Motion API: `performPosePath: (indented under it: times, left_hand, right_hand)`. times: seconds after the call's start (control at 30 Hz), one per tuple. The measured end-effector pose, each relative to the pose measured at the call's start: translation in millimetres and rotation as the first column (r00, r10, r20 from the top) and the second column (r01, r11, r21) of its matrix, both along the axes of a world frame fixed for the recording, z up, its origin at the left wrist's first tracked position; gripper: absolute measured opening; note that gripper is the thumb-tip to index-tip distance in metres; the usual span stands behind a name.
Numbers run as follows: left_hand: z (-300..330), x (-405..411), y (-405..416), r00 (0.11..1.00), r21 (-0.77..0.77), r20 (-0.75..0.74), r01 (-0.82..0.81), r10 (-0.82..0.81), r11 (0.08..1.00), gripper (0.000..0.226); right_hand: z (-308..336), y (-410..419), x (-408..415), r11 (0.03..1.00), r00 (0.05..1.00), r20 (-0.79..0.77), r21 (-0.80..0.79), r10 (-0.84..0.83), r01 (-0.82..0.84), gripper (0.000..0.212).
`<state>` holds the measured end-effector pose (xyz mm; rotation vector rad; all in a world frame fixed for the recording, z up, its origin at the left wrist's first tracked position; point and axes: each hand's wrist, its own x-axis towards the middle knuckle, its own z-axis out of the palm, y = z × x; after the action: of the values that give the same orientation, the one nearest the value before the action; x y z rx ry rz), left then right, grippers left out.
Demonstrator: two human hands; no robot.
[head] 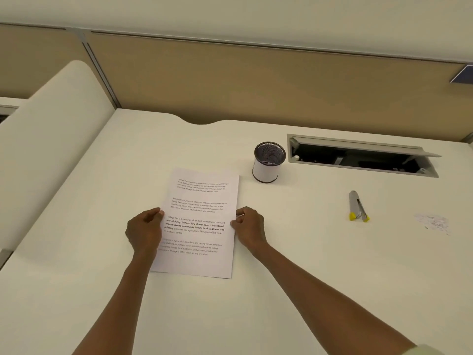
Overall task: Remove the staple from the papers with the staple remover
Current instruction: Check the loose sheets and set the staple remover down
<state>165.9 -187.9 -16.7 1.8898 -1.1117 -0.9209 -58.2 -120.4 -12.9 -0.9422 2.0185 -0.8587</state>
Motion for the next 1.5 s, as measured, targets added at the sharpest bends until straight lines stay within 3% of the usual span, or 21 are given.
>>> performPosePath:
  times: [0.2,0.3,0.4,0.67,0.87,1.0,1.1,1.17,1.23,1.3,1.5]
  left_hand:
    - [-5.2,-5.6,-6.1,0.969,-0.007,0.248,0.007,-0.005,1.0,0.027]
    - [-11.1,-5.1,-7.0,0.954,-0.032,0.298,0.046,-0.034,0.998,0.029]
    - [-8.5,-7.7,-6.3,0.954,-0.032,0.296,0.052,-0.04,0.998,0.029]
    - [-8.8,-3.1,-11.3,0.955,0.013,0.289,0.071,-0.072,0.997,0.03]
    - [-14.5,1.1,-10.3,0.977,0.017,0.206,0.057,-0.059,0.998,0.03]
    - [-13.2,2.7,-11.7,0.984,0.013,0.17,0.042,-0.044,0.999,0.032]
    - [-12.5,1.9,-5.0,0.985,-0.078,0.173,0.006,0.008,0.997,0.033]
    - [-11.2,-4.1,4.0,0.981,-0.145,0.194,0.012,0.016,0.989,0.032]
    - [-8.0,-15.3,15.3,0.977,-0.22,0.21,0.068,-0.021,0.973,0.032]
    - [-3.7,-30.6,26.2,0.972,-0.269,0.222,0.134,-0.074,0.954,0.031]
    - [7.5,-83.9,57.7,0.96,-0.319,0.185,0.262,-0.211,0.911,0.032]
  right_hand:
    - [-12.7,-6.8,-2.9,0.998,0.997,-0.065,-0.047,0.039,-0.042,0.012]
    - [-16.1,-7.2,-2.3,0.994,0.991,-0.114,-0.082,0.065,-0.075,0.009]
    - [-16.8,-7.4,-1.3,0.982,0.976,-0.179,-0.117,0.126,-0.149,0.035]
    - [-18.5,-4.0,-3.5,0.97,0.966,-0.158,-0.097,0.205,-0.222,0.036]
    - [-21.2,-0.9,-4.1,0.967,0.959,-0.155,-0.055,0.237,-0.248,0.024]
    - [-16.5,-2.8,-7.3,0.963,0.955,-0.152,-0.057,0.253,-0.264,0.033]
    - [-10.9,-1.9,-13.6,0.968,0.964,-0.139,-0.073,0.228,-0.24,0.042]
    - [-7.4,4.1,-19.0,0.966,0.961,-0.172,-0.109,0.214,-0.235,0.033]
    - [-4.3,16.6,-27.3,0.959,0.952,-0.221,-0.143,0.211,-0.245,0.009]
    - [-1.6,29.2,-39.1,0.945,0.927,-0.317,-0.185,0.201,-0.269,0.037]
    - [10.4,68.0,-78.5,0.93,0.827,-0.54,-0.2,0.159,-0.309,0.049]
